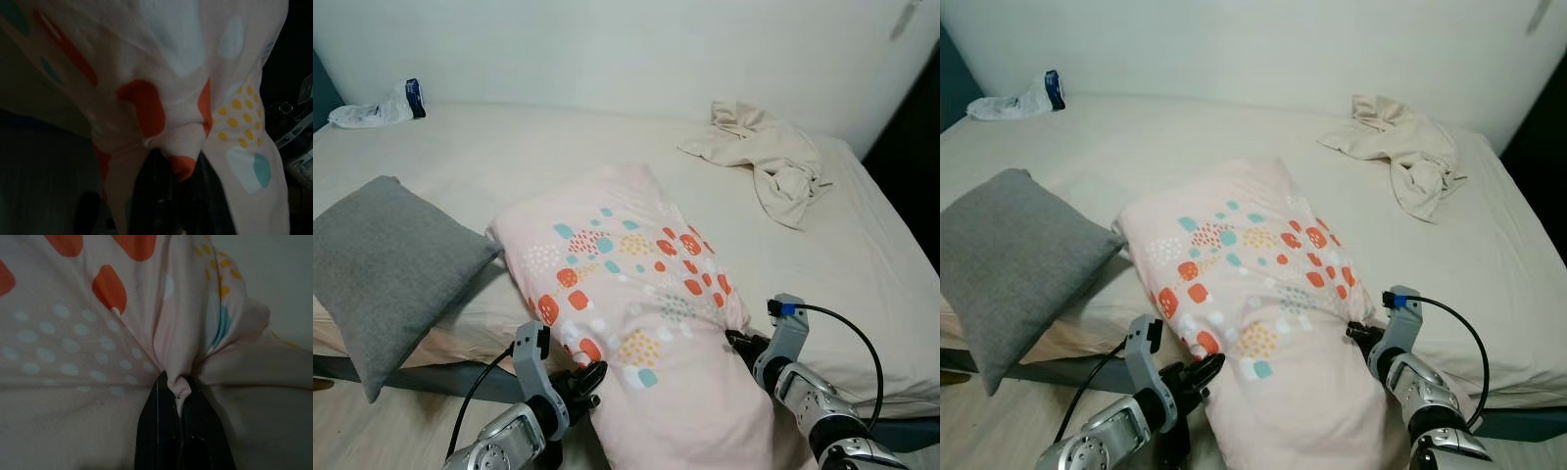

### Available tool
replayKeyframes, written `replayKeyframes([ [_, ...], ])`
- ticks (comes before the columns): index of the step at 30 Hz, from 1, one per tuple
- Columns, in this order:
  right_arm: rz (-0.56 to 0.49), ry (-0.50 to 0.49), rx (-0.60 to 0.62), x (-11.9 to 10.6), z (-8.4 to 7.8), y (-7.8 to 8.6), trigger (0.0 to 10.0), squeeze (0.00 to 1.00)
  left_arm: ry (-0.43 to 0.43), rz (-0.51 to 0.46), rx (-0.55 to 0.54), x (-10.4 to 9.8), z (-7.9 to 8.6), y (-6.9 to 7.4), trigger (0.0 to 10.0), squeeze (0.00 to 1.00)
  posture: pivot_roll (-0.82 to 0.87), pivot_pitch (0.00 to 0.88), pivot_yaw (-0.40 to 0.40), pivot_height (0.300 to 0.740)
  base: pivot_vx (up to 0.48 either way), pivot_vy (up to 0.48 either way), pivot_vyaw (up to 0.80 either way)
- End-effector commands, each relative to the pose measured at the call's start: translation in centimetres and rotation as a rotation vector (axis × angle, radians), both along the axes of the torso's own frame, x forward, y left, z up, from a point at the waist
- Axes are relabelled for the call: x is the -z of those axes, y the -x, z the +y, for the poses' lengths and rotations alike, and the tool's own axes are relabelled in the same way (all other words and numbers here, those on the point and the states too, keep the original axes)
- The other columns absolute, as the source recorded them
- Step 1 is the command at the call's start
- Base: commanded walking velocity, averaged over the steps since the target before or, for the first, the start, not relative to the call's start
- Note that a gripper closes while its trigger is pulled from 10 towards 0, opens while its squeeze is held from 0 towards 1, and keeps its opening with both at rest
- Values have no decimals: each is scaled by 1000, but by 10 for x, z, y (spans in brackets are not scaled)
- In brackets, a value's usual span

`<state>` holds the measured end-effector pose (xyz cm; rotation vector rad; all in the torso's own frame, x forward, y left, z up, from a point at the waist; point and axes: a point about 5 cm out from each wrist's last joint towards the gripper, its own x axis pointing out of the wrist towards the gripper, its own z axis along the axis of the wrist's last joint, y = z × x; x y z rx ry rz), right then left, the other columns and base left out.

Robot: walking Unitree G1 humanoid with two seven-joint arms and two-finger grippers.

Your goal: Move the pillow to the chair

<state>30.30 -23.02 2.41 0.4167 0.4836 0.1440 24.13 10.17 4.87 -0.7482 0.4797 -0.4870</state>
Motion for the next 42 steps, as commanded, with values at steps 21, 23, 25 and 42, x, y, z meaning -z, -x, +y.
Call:
replayKeyframes([
  [21, -425, -187, -80, -67, 20, -32, 0, 0, 359, -418, 107, -110, -28, -25, 275, 0, 52, 89, -36, 570, 0, 0, 0],
  [23, -505, -200, -89, -86, 20, -38, 0, 0, 390, -512, 140, -131, -28, -24, 7529, 0, 51, 77, -38, 580, 0, 0, 0],
  [25, -573, -207, -91, -104, 21, -43, 0, 0, 401, -556, 152, -141, -28, -24, 10000, 0, 50, 71, -42, 590, 0, 0, 0],
  [42, -738, -212, -102, -162, 28, -58, 0, 0, 273, -641, -8, -160, -6, -46, 10000, 0, 58, 31, -65, 655, 0, 0, 0],
])
